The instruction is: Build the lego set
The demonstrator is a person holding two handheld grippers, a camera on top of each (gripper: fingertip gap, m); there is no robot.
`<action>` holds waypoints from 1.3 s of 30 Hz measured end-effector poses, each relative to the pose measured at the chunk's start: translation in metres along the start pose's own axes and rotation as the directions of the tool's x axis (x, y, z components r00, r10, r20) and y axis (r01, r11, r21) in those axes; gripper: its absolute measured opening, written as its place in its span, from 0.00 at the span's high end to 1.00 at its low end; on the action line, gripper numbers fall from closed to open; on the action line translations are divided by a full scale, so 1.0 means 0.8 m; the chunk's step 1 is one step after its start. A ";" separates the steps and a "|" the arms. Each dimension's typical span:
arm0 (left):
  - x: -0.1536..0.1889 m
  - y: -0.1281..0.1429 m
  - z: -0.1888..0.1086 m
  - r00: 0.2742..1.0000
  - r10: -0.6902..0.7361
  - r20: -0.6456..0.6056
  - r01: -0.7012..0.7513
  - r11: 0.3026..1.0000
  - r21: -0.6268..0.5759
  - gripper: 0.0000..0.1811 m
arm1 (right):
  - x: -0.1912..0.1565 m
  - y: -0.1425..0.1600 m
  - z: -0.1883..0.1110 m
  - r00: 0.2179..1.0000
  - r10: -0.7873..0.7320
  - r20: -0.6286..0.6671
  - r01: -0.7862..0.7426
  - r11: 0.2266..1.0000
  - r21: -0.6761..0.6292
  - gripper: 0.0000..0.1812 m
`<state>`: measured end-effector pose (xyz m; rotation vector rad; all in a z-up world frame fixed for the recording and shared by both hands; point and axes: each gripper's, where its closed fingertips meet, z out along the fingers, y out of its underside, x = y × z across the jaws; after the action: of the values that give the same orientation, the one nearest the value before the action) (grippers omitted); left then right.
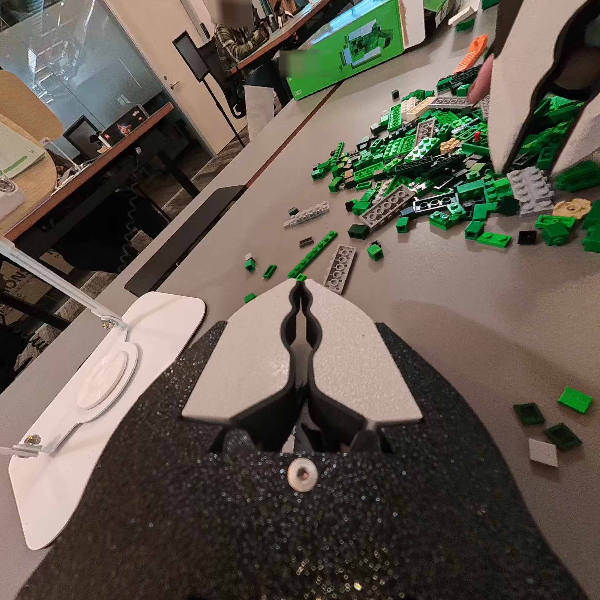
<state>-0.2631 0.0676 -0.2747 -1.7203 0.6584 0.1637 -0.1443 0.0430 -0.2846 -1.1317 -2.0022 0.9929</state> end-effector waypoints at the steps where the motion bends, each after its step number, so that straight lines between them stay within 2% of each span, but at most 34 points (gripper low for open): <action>1: 0.000 0.000 0.000 1.000 0.000 0.000 0.000 1.000 0.000 1.00 | 0.000 0.002 0.000 1.000 -0.002 -0.003 0.002 1.000 -0.006 0.92; 13: 0.001 0.000 0.000 1.000 0.005 -0.002 -0.005 1.000 -0.002 1.00 | 0.006 0.015 0.000 0.998 -0.049 -0.050 0.046 0.997 -0.054 0.93; 24: 0.001 0.000 0.000 1.000 0.003 -0.001 -0.003 1.000 0.000 1.00 | 0.049 0.022 -0.048 0.987 -0.013 -0.162 0.007 0.999 -0.038 0.94; 30: 0.001 0.000 0.000 1.000 0.005 -0.003 -0.005 1.000 -0.003 1.00 | 0.029 0.045 -0.068 0.999 0.047 0.000 -0.047 0.994 -0.097 0.92; 34: 0.001 0.000 0.000 1.000 0.004 -0.004 -0.004 1.000 -0.003 1.00 | 0.023 0.070 -0.073 1.000 -0.011 0.019 0.015 0.977 -0.212 0.90; 39: 0.002 0.001 0.001 1.000 0.008 -0.006 -0.008 1.000 -0.006 1.00 | -0.009 0.065 -0.075 0.988 -0.026 0.155 0.056 0.979 -0.195 0.90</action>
<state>-0.2621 0.0675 -0.2759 -1.7246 0.6699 0.1657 -0.0715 0.0731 -0.2980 -1.1423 -2.2796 0.8969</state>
